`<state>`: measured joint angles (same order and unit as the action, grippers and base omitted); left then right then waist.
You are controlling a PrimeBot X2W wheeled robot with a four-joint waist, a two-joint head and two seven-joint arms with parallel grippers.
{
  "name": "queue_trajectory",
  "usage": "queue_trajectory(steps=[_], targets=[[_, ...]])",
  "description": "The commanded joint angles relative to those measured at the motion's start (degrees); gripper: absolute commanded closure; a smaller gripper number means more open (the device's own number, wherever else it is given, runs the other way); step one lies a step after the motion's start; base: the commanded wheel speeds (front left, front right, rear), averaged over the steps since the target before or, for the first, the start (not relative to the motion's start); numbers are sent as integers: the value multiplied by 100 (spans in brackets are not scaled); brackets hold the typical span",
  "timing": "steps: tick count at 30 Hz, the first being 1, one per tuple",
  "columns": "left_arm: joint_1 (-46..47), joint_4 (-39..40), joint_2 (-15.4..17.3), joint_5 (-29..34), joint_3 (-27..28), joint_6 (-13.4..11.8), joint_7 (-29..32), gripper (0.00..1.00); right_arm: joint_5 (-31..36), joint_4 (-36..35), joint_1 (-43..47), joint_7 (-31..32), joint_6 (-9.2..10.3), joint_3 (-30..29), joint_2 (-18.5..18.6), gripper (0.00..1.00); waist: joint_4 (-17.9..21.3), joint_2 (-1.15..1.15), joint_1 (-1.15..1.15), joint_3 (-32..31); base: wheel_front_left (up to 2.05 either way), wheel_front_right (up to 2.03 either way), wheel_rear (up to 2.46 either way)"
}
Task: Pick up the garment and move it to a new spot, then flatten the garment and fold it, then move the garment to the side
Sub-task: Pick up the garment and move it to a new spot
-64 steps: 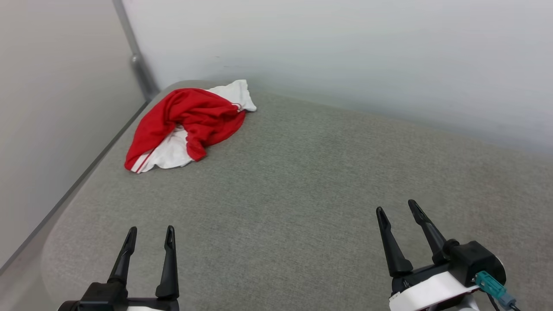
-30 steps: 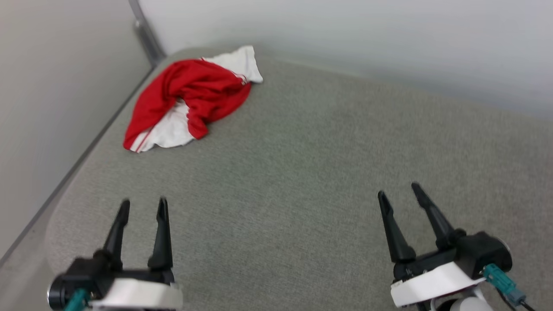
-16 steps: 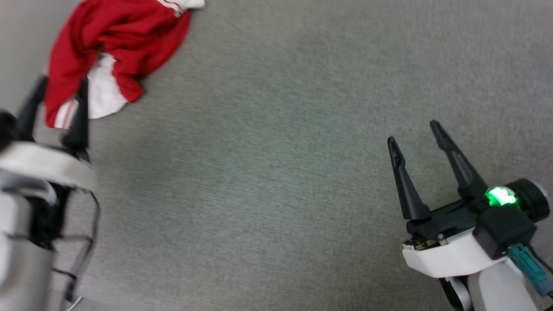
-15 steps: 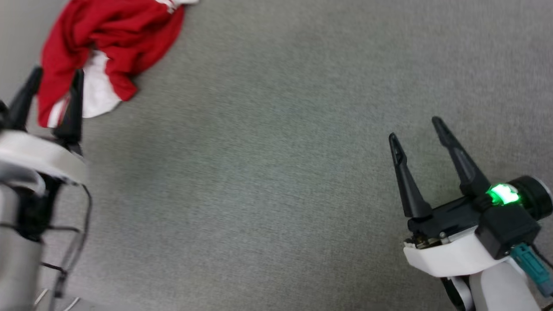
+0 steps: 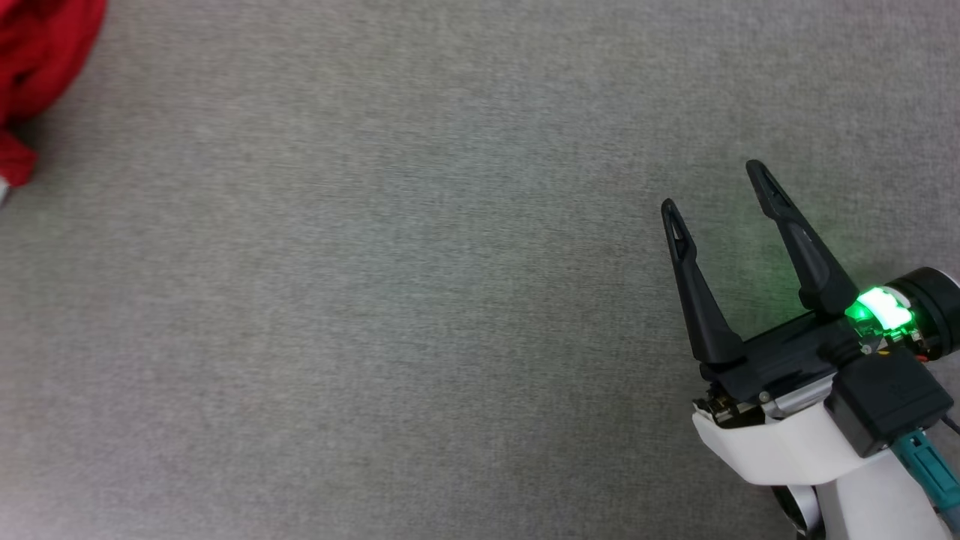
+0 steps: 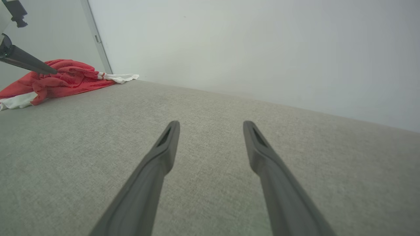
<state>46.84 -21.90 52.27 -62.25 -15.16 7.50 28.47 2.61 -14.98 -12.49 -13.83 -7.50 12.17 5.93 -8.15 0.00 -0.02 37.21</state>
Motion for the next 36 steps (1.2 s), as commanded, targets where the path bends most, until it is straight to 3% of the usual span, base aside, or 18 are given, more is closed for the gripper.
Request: queue_trajectory(steps=[1, 5, 13, 14, 15, 23, 28, 36], targets=[[208, -141, 80, -234, -11, -10, 254, 0, 61, -37, -60, -35, 2, 4, -25, 0, 211, 0, 2, 220, 0, 0, 0], [491, -523, 108, -521, -39, -9, 631, 0, 97, -35, -85, -56, 2, 47, -34, 0, 337, 0, 2, 338, 0, 0, 0], [712, -1302, -203, -792, -284, -23, 1192, 0, 175, -47, -7, -83, 2, 9, -36, 0, 410, 0, 2, 432, 0, 0, 0], [705, -1408, -272, -855, -327, -36, 1357, 61, 190, -44, -1, -82, 2, 2, -33, 0, 407, 0, 2, 428, 0, 0, 0], [699, -1483, -325, -900, -365, -30, 1487, 100, 204, -37, 3, -82, 2, -9, -32, 0, 400, 0, 2, 422, 0, 0, 0], [762, -1366, -406, -870, -495, -2, 1191, 100, 217, 87, -3, -70, 2, -45, -69, 0, 330, 0, 2, 198, 0, 0, 0], [550, -895, -209, -843, -641, -4, 611, 100, 57, 291, -32, -108, 2, -24, -152, 0, 396, 0, 2, -287, 0, 0, 0], [140, 368, 200, -363, -1531, -2, -733, 100, -177, 600, 11, -135, 2, -203, -249, 0, 578, 0, 2, -1094, 0, 0, 0]])
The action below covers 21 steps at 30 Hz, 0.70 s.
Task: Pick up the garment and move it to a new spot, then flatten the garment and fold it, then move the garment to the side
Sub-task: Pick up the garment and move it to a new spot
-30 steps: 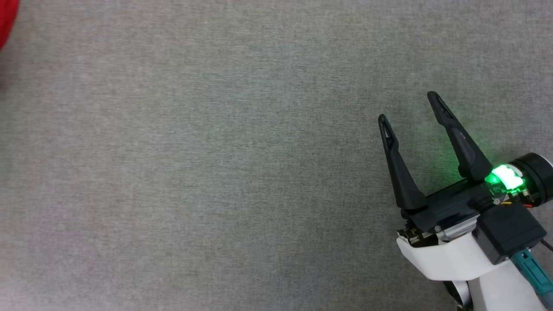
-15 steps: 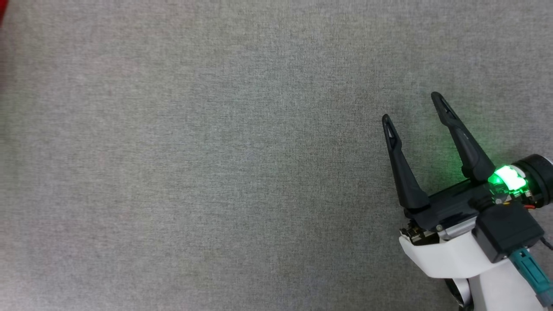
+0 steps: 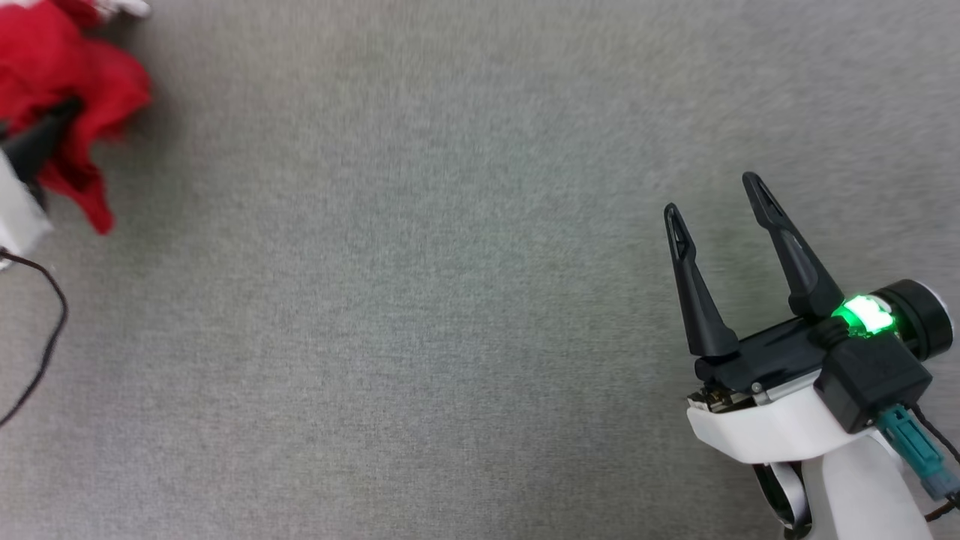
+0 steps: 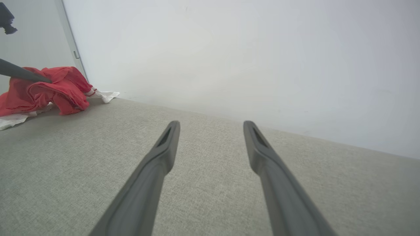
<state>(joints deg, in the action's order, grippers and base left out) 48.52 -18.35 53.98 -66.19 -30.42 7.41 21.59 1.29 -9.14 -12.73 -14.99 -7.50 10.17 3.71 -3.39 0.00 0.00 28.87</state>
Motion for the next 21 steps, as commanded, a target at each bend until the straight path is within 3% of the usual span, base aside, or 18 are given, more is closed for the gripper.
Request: queue_trajectory(steps=[1, 9, 14, 21], targets=[[-58, 111, 52, 65, -116, 6, -148, 100, -52, 51, 50, -18, 2, -22, -33, 0, 133, 0, 0, -355, 0, 0, 0], [-162, 662, -244, 314, -1023, 7, -860, 100, -184, 217, 163, -21, 2, -167, -83, 0, 409, 0, 0, -1047, 0, 0, 0], [-154, 941, -830, 476, -1660, 7, -1056, 100, -302, 272, 275, -22, 2, -268, -89, 0, 603, 0, 0, -1380, 0, 0, 0], [-246, 989, -1928, 760, -2313, 7, -1346, 100, -444, 231, 396, -21, 2, -397, -92, 0, 944, 0, 0, -1673, 0, 0, 0]])
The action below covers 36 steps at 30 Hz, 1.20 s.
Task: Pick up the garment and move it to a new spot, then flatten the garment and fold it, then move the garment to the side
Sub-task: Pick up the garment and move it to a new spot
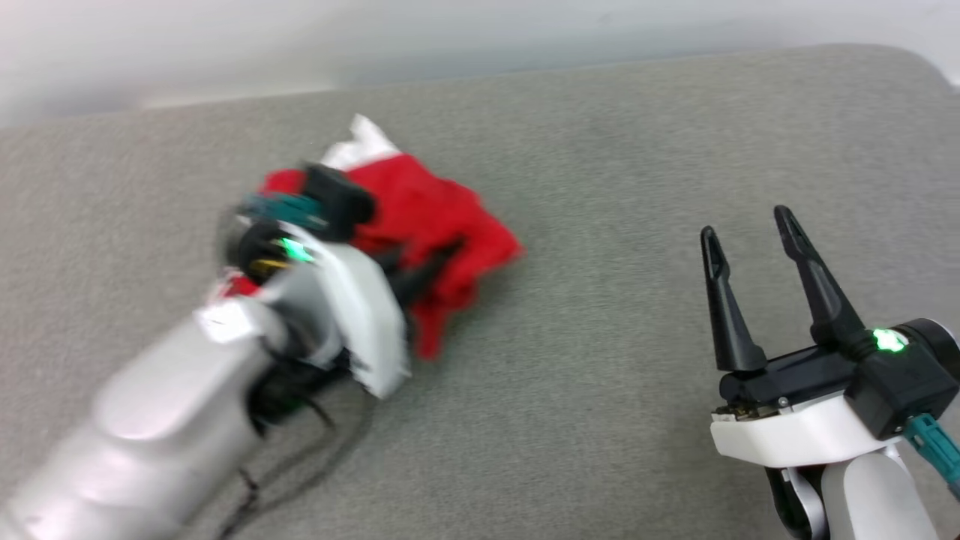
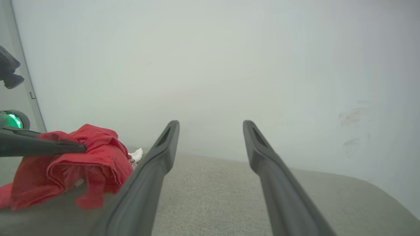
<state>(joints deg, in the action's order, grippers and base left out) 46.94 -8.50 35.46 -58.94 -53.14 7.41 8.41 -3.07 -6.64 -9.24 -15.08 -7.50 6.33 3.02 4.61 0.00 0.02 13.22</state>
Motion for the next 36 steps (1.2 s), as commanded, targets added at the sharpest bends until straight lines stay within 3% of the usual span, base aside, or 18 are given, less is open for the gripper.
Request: queue_trajectory(steps=[1, 8, 14, 15, 19, 24, 31, 36], targets=[[-88, -26, -212, 74, -153, 7, -41, 100, -27, -26, 59, -13, 2, -39, -23, 0, 196, 0, -2, -119, 0, 0, 0], [-241, -330, -1227, 401, -1166, 8, -45, 100, -115, -94, 92, -13, 2, -196, -24, 0, 464, 0, -2, -110, 0, 0, 0], [-389, -692, -1806, 548, -1818, 7, -139, 100, -194, -112, 124, -13, 2, -274, -24, 0, 512, 0, -2, -80, 0, 0, 0], [-440, -828, -1877, 554, -1836, 7, -189, 0, -202, -99, 124, -13, 2, -267, -25, 0, 502, 0, -2, -85, 0, 0, 0], [-542, -1136, -1998, 623, -1947, 7, -285, 0, -206, -57, 131, -13, 2, -250, -24, 0, 414, 0, -2, -145, 0, 0, 0], [-518, -1260, -1830, 478, -1911, 7, -668, 0, -131, 1, 172, -13, 2, -306, -23, 0, 209, 0, -2, -327, 0, 0, 0], [-579, -1006, -1212, 363, -1520, -144, -1123, 0, -26, 130, 355, -13, 2, -411, -22, 0, -221, 0, -2, -704, 0, 0, 0], [-748, -614, -506, 287, -948, -657, -1714, 0, -7, 192, 455, -13, 2, -411, -22, 0, -484, 0, -2, -936, 0, 0, 0]])
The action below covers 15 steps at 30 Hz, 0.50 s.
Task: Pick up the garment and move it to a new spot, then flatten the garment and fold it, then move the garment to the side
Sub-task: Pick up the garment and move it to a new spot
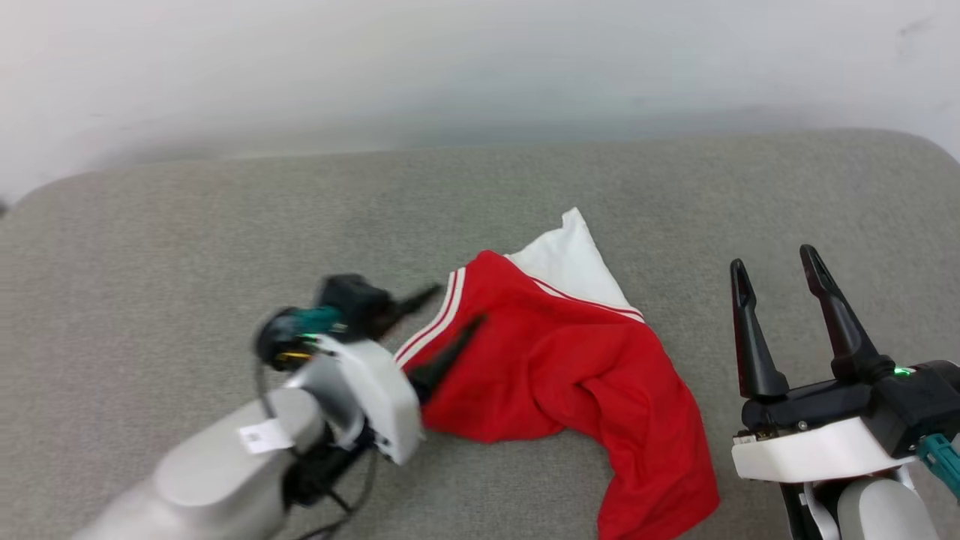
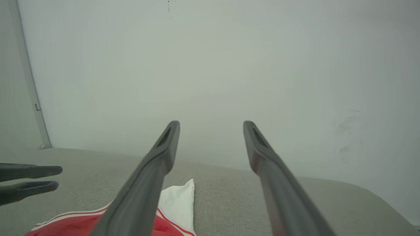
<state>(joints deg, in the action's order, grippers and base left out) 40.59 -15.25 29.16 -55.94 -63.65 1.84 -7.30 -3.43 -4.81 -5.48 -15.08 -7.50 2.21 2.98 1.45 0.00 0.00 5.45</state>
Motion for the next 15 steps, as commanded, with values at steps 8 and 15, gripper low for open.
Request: queue_trajectory(steps=[8, 15], targets=[[-769, 821, 915, 200, 1509, -974, -788, 0, 38, 22, 205, -13, 2, 5, -18, 0, -400, 0, 0, -315, 0, 0, 0], [-2619, 2060, 464, 1403, 3717, -1274, -789, 0, 42, 10, 318, -13, 2, -24, -18, 0, -520, 0, 0, -406, 0, 0, 0]])
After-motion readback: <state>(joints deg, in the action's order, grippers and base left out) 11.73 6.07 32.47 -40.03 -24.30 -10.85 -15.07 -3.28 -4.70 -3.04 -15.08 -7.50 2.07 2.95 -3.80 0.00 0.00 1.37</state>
